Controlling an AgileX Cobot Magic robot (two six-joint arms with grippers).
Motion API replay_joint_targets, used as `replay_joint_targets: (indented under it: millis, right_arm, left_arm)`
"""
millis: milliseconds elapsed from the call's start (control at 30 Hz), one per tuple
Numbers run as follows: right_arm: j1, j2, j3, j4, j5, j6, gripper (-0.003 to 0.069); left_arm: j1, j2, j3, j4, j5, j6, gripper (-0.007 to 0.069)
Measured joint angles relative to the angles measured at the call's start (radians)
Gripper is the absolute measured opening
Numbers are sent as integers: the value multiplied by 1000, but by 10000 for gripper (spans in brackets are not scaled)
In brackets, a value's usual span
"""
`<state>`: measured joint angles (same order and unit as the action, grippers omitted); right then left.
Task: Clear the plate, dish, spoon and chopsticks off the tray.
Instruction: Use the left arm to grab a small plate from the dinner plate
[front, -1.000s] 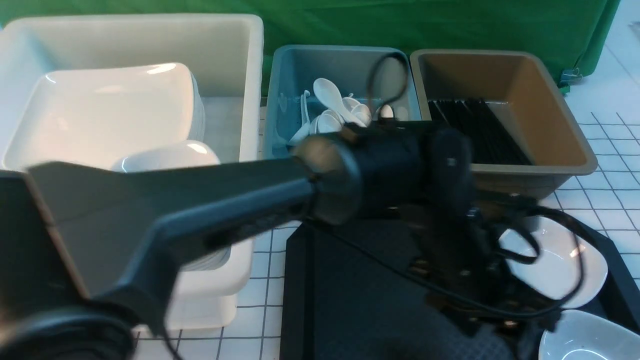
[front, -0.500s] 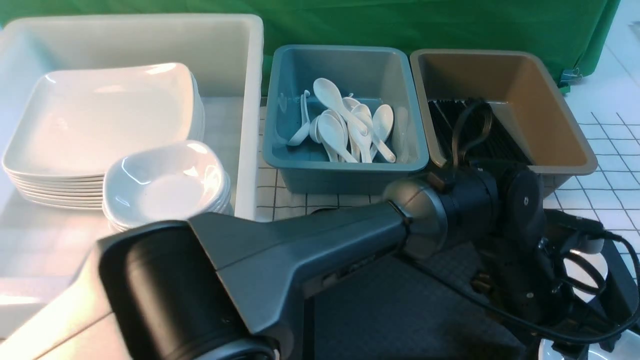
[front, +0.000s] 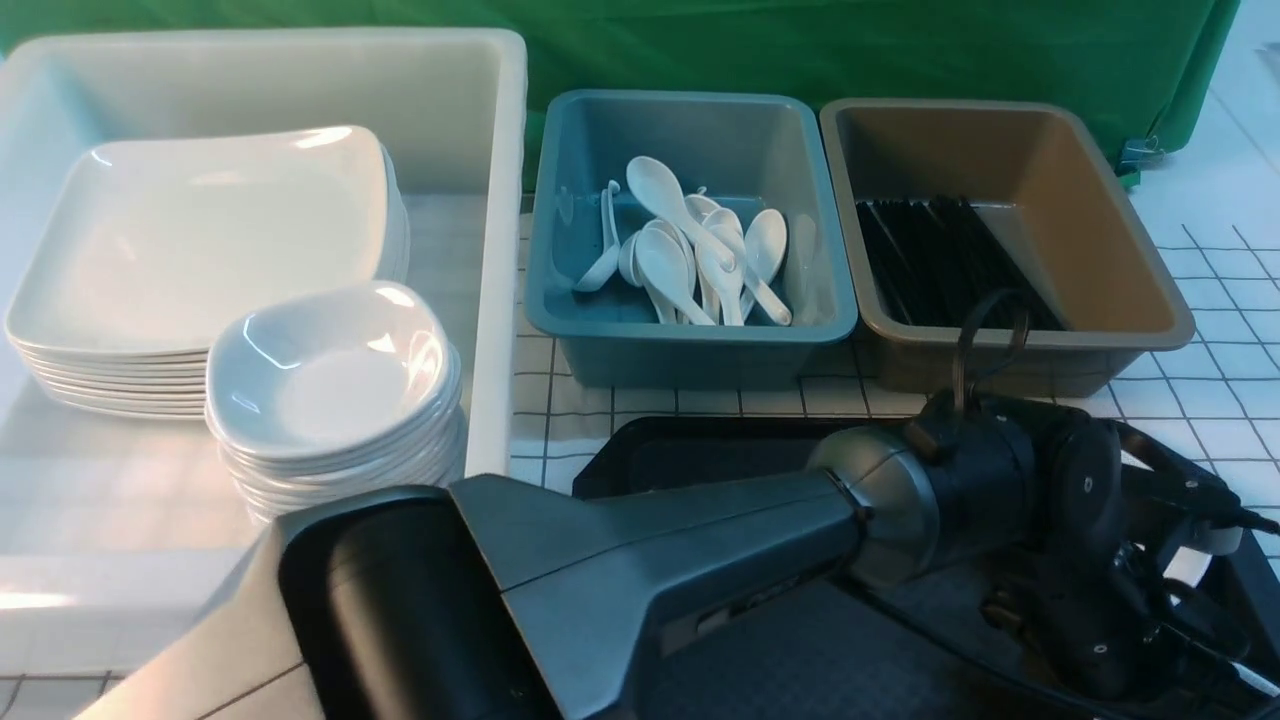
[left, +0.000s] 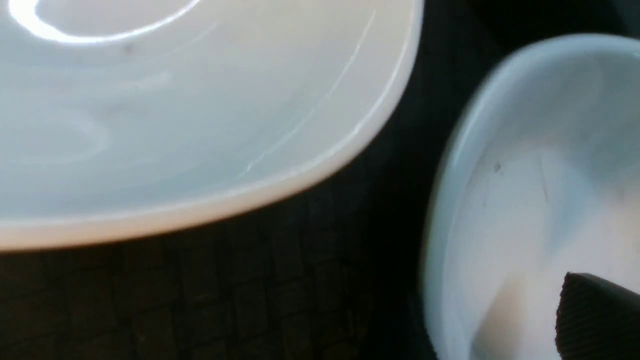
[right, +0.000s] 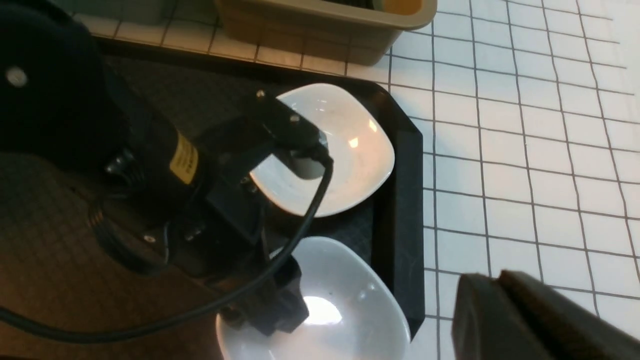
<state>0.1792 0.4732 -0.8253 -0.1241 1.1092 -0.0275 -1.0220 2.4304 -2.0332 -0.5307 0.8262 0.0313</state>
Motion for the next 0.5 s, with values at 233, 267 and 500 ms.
replay_joint_targets:
  millis: [233,267,500]
  right_arm:
    - [0,0,0,0,0,0,62]
    - [0,0,0,0,0,0,64]
    - [0,0,0,0,0,0,74]
  left_arm:
    - [5,-2,-1,46,4,-55,80]
    - [11,-12,-2,46,7,-58,52]
    - [89,-162,-4,96,76,-58,6]
